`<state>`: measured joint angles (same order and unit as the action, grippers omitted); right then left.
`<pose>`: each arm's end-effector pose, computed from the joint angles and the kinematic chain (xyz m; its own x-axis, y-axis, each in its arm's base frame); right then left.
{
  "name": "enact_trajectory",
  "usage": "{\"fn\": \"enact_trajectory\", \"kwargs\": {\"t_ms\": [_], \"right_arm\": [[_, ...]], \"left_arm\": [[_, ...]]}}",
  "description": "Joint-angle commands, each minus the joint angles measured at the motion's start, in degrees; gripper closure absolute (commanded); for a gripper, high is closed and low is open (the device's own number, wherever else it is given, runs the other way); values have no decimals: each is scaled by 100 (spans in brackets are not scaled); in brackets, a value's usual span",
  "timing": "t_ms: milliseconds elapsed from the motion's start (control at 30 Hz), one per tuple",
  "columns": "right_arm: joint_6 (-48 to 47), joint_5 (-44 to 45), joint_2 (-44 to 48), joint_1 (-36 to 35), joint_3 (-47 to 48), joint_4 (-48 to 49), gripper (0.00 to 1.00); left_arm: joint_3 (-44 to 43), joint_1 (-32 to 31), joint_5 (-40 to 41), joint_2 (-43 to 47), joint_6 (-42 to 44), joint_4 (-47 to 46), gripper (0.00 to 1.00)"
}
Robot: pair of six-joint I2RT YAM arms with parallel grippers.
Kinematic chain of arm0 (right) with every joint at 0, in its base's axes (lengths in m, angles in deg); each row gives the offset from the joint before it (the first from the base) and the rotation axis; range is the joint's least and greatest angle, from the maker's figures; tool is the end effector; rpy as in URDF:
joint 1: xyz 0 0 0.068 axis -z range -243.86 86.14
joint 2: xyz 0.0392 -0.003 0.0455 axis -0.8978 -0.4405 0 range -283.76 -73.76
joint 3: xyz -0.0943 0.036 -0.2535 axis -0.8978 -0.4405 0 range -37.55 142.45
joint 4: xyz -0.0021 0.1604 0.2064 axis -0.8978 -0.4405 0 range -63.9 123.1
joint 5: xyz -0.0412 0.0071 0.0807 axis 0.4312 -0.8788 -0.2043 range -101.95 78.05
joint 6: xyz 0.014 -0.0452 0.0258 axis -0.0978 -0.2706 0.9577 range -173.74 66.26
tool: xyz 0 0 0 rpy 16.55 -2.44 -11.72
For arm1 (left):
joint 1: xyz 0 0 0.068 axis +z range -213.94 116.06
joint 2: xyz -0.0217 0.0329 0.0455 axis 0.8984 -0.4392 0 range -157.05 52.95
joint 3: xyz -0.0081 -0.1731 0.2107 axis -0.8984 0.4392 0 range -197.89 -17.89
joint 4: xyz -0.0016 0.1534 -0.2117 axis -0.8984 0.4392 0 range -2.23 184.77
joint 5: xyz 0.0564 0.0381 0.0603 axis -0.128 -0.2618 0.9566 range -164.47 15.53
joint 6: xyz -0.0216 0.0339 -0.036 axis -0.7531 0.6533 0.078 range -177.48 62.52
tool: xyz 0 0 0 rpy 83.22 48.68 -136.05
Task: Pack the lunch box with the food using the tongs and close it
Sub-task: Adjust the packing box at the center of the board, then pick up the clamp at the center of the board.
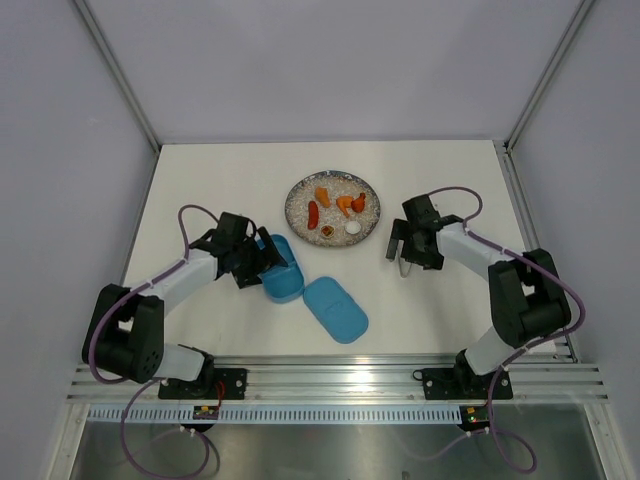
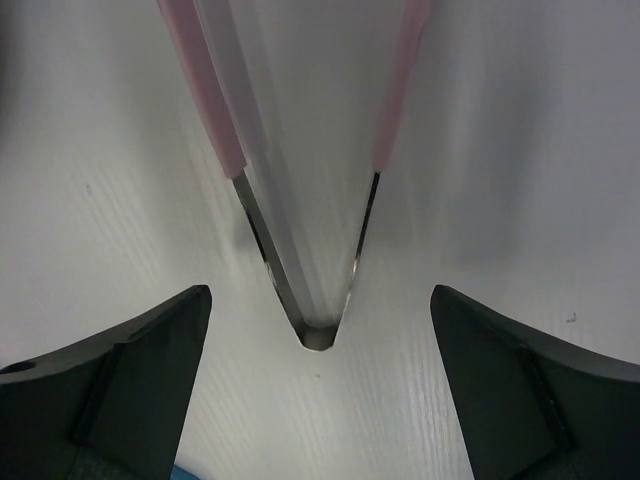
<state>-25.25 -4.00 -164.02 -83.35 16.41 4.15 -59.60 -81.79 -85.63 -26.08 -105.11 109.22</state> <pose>0.2843 0.0954 0.1817 -0.8840 0.1883 -0.4279 0.1660 0.9821 0.0893 0.2430 -0.0854 0.1787 -0.8411 -0.4907 -0.2273 -0.3343 0.8021 -0.4948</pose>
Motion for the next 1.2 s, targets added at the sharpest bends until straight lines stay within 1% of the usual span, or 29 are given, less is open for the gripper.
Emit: {"fn": "enact_trajectory", "kwargs": {"t_ms": [0,100,233,267,400,467,500,600,633,733,833,867,933,967,1000,1100,1167], "right_arm": [[-203,102,-412,6,475,293,0],[-239,155,-826,6,642,398,3],[-169,365,-1169,6,713,504,15],[-142,418,-1178,6,696,522,20],[-159,594,-1196,6,687,583,30],[-195,647,-1205,6,695,592,32],[-238,656,-1213,6,713,584,36],[-317,638,-1205,6,731,618,41],[-353,569,-1170,6,713,662,47],[-458,445,-1073,-3,713,645,56],[-537,357,-985,-3,696,592,55],[-555,348,-985,6,695,584,49],[-555,322,-1011,-3,669,583,42],[-546,322,-1029,6,660,592,34],[-529,313,-1055,6,652,610,31],[-494,269,-1117,6,590,680,29],[-467,243,-1134,6,537,733,28]], "left_arm": [[-390,88,149,-78,140,-62,12],[-539,158,158,-236,211,17,12],[-549,176,228,-342,220,87,12],[-522,176,219,-333,211,61,12],[-539,194,254,-333,228,78,12],[-592,202,263,-342,263,131,12],[-636,220,281,-333,272,157,12],[-689,290,281,-272,316,280,12],[-715,308,281,-237,334,315,12],[-785,396,377,-88,430,456,11],[-856,501,571,36,527,597,11],[-847,536,606,132,571,632,11],[-856,607,676,229,606,641,11],[-873,624,676,282,624,667,10],[-865,651,668,308,624,676,10],[-865,712,650,352,633,711,10],[-856,739,598,353,668,720,10]]}}
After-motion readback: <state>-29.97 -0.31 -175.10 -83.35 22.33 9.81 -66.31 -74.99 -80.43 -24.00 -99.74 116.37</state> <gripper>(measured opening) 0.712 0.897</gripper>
